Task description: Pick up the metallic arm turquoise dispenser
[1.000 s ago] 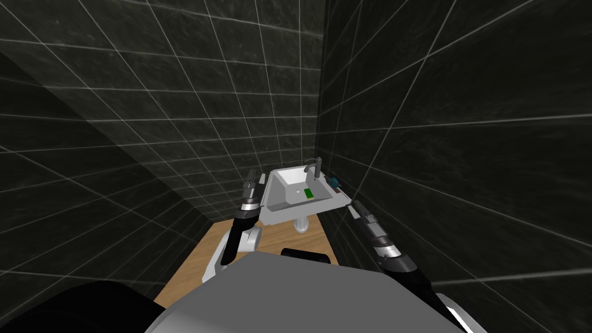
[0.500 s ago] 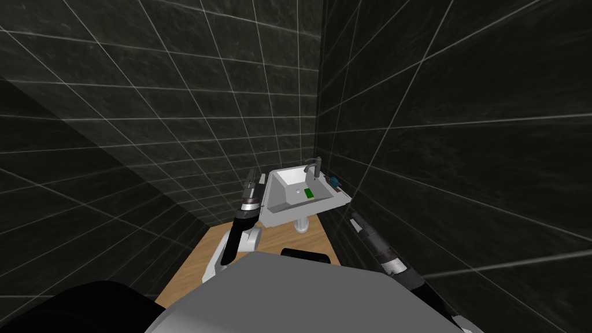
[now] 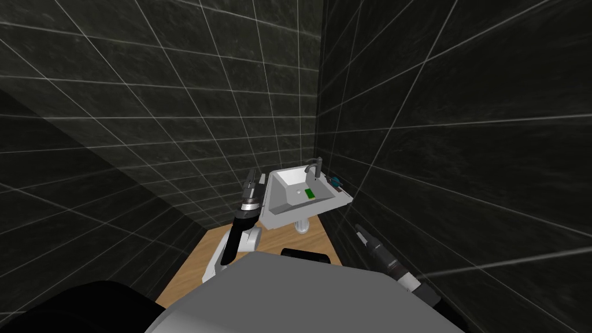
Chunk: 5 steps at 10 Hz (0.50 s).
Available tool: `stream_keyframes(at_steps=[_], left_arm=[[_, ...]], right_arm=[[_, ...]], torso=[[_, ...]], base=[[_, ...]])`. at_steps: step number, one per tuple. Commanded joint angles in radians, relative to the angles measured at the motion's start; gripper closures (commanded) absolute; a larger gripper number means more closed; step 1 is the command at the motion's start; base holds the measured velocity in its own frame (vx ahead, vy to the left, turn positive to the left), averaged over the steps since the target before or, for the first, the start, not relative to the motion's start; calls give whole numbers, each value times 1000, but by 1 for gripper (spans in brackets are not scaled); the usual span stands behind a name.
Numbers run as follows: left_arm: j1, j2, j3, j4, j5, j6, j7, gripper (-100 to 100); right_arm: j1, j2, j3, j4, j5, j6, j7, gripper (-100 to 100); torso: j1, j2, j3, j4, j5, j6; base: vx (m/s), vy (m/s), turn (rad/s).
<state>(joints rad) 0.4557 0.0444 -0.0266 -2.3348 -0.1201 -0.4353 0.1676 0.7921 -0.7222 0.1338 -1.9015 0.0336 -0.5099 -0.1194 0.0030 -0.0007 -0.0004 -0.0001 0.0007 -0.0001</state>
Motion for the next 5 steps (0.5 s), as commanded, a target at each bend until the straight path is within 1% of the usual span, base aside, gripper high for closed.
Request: stream_keyframes(at_steps=[1, 2, 3, 4, 5], left_arm=[[0, 0, 0, 0, 0, 0, 0, 0], [0, 0, 0, 0, 0, 0, 0, 0], [0, 0, 0, 0, 0, 0, 0, 0], [0, 0, 0, 0, 0, 0, 0, 0], [0, 0, 0, 0, 0, 0, 0, 0]], right_arm=[[11, -47, 8, 11, 3, 10, 2, -100], [30, -79, 24, 56, 9, 16, 3, -100], [30, -102, 24, 56, 9, 16, 3, -100], [30, -114, 24, 56, 9, 16, 3, -100], [48, -153, 41, 100, 17, 21, 4, -100]], torso=[[0, 0, 0, 0, 0, 0], [1, 0, 0, 0, 0, 0], [1, -1, -1, 0, 0, 0], [1, -1, -1, 0, 1, 0], [0, -1, 0, 0, 0, -1]], base=[[15, 62, -51], [24, 70, -61], [24, 67, -34], [13, 36, 2], [35, 57, -43]])
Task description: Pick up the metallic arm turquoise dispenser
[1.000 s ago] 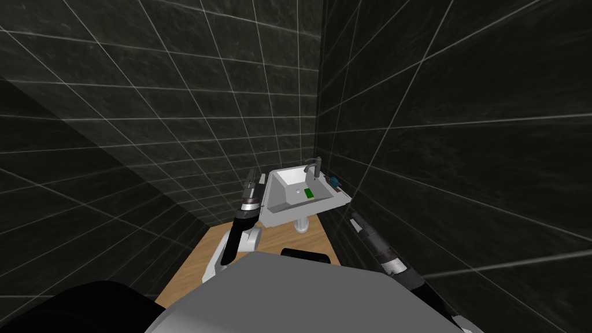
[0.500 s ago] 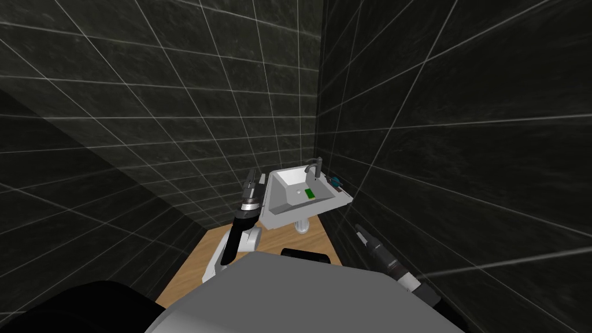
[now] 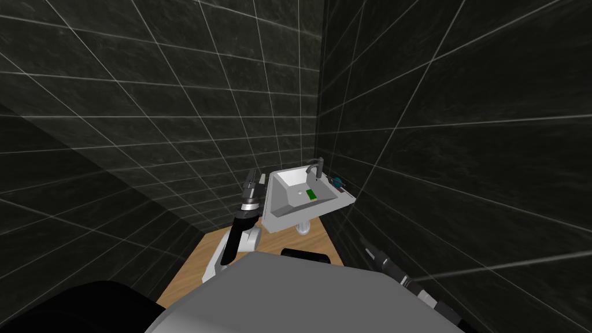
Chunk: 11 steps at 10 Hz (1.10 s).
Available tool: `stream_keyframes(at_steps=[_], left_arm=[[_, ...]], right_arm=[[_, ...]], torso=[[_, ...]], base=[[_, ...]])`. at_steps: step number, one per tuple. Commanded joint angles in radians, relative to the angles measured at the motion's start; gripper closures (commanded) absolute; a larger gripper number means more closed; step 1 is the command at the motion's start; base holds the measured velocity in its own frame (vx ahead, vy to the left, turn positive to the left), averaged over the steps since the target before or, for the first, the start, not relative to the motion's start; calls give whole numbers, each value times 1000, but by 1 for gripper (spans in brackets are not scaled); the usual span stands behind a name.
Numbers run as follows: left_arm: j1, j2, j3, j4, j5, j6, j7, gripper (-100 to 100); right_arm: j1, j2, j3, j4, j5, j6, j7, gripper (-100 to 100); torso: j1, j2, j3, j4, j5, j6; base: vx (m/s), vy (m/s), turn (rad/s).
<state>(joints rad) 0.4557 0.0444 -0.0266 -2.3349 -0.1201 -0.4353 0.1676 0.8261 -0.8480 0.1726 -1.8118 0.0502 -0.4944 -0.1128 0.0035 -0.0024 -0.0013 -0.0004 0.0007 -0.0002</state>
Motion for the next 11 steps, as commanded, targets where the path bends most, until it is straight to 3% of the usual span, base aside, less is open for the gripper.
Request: stream_keyframes(at_steps=[1, 2, 3, 4, 6, 9, 11], left_arm=[[0, 0, 0, 0, 0, 0, 0, 0], [0, 0, 0, 0, 0, 0, 0, 0], [0, 0, 0, 0, 0, 0, 0, 0], [0, 0, 0, 0, 0, 0, 0, 0], [0, 0, 0, 0, 0, 0, 0, 0], [0, 0, 0, 0, 0, 0, 0, 0], [0, 0, 0, 0, 0, 0, 0, 0]], right_arm=[[14, -50, 2, 11, 0, 6, -3, -100], [31, -81, 20, 55, 9, 12, -2, -100], [31, -121, 20, 55, 9, 12, -2, -100], [47, -155, 39, 92, 19, 17, -2, -100], [47, -198, 39, 99, 19, 17, -2, -100], [74, -298, 79, 169, 42, 28, -2, -100], [74, -342, 79, 185, 42, 28, -2, -100]], torso=[[0, 0, 0, 0, 0, 0], [1, 0, 0, 0, 0, 0], [2, 1, 0, 0, 1, 0], [3, 0, 0, 0, 1, 0], [2, -1, -1, 0, 1, 0], [1, -1, -1, 0, 1, 0], [3, -2, -1, -1, 1, 0]], base=[[26, 70, -39], [16, 97, -36], [32, 95, -30], [50, 97, -36], [36, 61, -9], [48, 84, -14], [45, 82, -6]])
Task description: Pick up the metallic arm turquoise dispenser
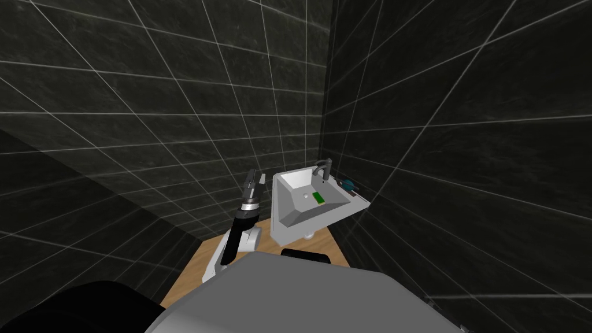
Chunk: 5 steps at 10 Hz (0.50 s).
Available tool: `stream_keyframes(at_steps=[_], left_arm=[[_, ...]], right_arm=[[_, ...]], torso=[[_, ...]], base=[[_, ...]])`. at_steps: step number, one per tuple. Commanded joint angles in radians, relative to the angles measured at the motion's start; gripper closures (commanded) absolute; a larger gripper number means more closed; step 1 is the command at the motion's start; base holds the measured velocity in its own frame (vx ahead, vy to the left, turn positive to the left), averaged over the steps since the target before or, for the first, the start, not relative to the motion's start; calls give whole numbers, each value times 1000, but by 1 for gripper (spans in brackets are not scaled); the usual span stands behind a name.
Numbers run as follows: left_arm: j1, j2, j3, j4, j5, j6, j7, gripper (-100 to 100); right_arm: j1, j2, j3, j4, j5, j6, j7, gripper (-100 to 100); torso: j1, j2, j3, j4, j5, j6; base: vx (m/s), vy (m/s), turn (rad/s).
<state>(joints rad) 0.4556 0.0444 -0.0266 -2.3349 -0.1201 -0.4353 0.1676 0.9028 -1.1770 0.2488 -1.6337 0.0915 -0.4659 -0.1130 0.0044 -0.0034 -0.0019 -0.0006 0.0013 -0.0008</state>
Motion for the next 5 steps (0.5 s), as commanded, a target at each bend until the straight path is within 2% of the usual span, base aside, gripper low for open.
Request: stream_keyframes(at_steps=[1, 2, 3, 4, 5], left_arm=[[0, 0, 0, 0, 0, 0, 0, 0], [0, 0, 0, 0, 0, 0, 0, 0], [0, 0, 0, 0, 0, 0, 0, 0], [0, 0, 0, 0, 0, 0, 0, 0], [0, 0, 0, 0, 0, 0, 0, 0]], right_arm=[[8, -50, 24, 50, 14, 5, -2, -100], [8, -81, 24, 50, 14, 5, -2, -100], [17, -113, 45, 87, 28, 10, -3, -100], [17, -150, 45, 92, 28, 10, -3, -100], [17, -157, 45, 92, 28, 10, -3, -100]], torso=[[0, 0, 0, 0, 0, 0], [1, -1, 0, 0, 0, 0], [1, -1, -1, 0, 0, 0], [3, -2, -1, 0, 0, 0], [3, -2, -1, -1, 1, 0]], base=[[52, 85, 13], [55, 89, -7], [78, 127, 17], [75, 119, 2], [36, 54, -7]])
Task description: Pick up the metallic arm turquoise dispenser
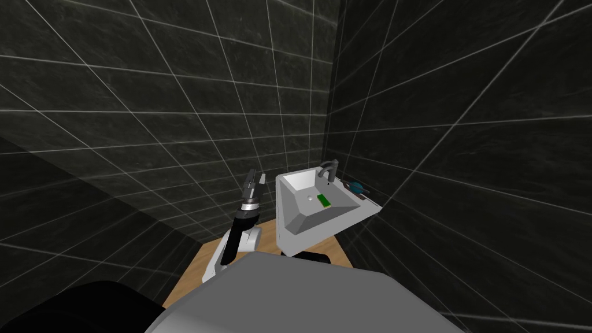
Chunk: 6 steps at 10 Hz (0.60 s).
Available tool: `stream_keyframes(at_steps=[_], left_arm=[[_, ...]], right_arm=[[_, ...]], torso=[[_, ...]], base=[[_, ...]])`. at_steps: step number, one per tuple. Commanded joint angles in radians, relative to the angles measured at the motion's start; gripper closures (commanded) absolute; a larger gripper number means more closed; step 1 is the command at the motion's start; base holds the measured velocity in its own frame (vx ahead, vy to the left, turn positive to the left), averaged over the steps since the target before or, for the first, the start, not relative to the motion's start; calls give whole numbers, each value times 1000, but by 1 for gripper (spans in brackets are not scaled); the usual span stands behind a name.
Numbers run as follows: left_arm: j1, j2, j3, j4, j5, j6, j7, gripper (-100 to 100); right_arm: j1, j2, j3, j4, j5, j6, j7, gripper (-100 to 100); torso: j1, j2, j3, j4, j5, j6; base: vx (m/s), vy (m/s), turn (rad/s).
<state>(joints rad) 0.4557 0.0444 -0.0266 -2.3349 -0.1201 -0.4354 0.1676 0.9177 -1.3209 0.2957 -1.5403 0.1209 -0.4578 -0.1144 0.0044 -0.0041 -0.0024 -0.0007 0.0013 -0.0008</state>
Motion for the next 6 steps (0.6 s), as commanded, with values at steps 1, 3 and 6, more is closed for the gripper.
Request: stream_keyframes(at_steps=[1, 3, 6], left_arm=[[0, 0, 0, 0, 0, 0, 0, 0], [0, 0, 0, 0, 0, 0, 0, 0], [0, 0, 0, 0, 0, 0, 0, 0]], right_arm=[[11, -50, 21, 39, 15, 7, -3, -100], [11, -85, 21, 39, 15, 7, -3, -100], [22, -181, 67, 119, 48, 17, -6, -100]], torso=[[0, 0, 0, 0, 0, 0], [2, -2, -1, 0, 0, 0], [2, -1, -1, 0, 0, 0]], base=[[70, 90, 32], [58, 78, 1], [81, 107, 33]])
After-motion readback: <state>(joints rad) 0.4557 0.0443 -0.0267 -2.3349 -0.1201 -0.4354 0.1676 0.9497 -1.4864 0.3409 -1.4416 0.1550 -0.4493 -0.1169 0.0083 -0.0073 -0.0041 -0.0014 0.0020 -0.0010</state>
